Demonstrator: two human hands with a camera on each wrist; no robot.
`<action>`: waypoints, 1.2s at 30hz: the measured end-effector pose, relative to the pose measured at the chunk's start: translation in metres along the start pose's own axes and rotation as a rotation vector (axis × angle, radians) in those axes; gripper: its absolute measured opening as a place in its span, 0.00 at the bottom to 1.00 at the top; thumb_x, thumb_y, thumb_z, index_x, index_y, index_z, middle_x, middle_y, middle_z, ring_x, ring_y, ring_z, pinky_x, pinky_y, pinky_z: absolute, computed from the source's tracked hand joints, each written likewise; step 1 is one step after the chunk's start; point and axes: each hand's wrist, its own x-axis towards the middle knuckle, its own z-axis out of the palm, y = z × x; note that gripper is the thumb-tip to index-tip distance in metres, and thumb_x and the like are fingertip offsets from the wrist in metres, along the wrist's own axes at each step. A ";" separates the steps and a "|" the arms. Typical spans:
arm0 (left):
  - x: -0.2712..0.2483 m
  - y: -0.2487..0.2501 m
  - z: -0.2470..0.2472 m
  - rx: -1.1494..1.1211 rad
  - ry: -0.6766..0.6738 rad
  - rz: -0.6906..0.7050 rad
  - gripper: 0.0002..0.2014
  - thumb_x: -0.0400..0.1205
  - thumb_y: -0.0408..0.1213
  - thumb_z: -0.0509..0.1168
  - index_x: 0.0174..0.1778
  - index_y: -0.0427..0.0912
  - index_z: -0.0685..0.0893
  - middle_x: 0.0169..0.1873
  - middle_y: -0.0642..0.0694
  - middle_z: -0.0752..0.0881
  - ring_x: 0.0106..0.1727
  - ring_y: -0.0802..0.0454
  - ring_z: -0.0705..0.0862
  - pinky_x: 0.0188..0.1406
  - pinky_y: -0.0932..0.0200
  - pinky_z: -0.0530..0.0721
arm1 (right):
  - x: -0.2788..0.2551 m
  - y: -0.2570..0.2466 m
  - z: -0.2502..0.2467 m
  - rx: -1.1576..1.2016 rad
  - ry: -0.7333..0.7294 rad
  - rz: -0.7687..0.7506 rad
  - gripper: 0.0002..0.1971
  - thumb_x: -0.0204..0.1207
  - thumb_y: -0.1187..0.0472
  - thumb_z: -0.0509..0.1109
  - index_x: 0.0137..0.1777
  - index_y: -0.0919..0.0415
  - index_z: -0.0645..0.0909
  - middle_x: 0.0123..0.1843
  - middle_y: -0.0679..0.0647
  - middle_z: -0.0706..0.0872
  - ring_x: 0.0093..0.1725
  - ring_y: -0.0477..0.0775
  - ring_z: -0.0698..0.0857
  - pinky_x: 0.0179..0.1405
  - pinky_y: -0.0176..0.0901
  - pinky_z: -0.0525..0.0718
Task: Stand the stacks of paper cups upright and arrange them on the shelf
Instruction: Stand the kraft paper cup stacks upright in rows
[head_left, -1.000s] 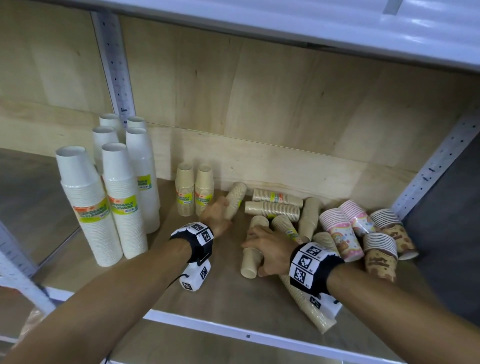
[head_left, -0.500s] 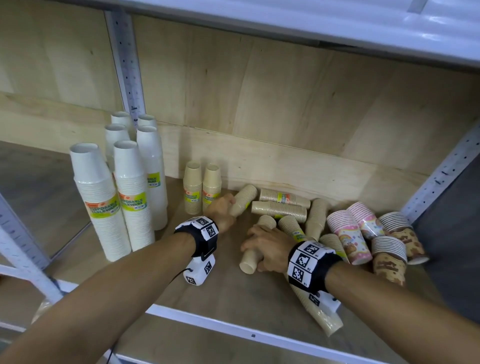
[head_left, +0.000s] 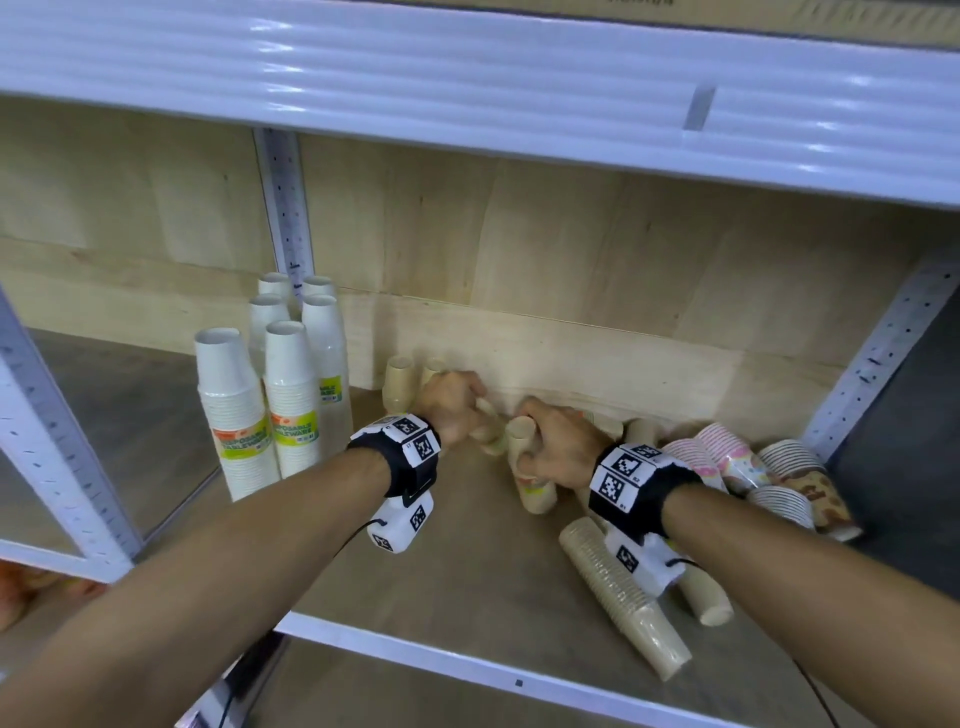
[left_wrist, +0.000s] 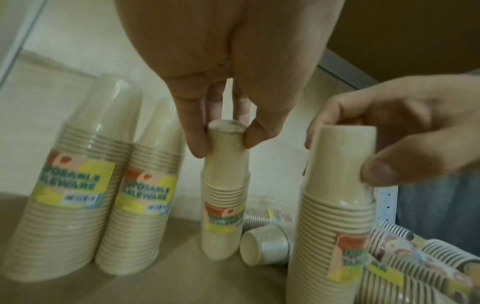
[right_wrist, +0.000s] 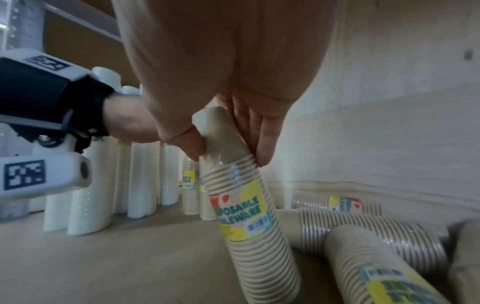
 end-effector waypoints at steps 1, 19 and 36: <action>0.000 0.004 -0.006 0.003 -0.005 0.012 0.11 0.73 0.37 0.70 0.52 0.48 0.85 0.42 0.48 0.89 0.43 0.50 0.86 0.40 0.60 0.82 | 0.001 0.000 -0.003 0.016 0.019 0.020 0.22 0.68 0.56 0.73 0.60 0.54 0.72 0.46 0.50 0.81 0.45 0.56 0.81 0.38 0.44 0.77; -0.011 0.035 -0.016 0.095 -0.119 0.107 0.18 0.79 0.40 0.71 0.65 0.43 0.86 0.66 0.45 0.84 0.66 0.48 0.82 0.60 0.61 0.78 | 0.007 -0.001 0.002 0.171 0.138 0.196 0.23 0.72 0.59 0.72 0.66 0.56 0.71 0.50 0.49 0.78 0.48 0.55 0.79 0.38 0.40 0.73; -0.002 0.039 -0.022 0.153 -0.147 0.083 0.16 0.79 0.38 0.72 0.63 0.43 0.88 0.64 0.46 0.86 0.63 0.48 0.83 0.58 0.60 0.80 | 0.018 -0.007 -0.011 0.151 0.102 0.171 0.24 0.71 0.62 0.71 0.69 0.57 0.79 0.64 0.52 0.86 0.60 0.55 0.84 0.51 0.42 0.81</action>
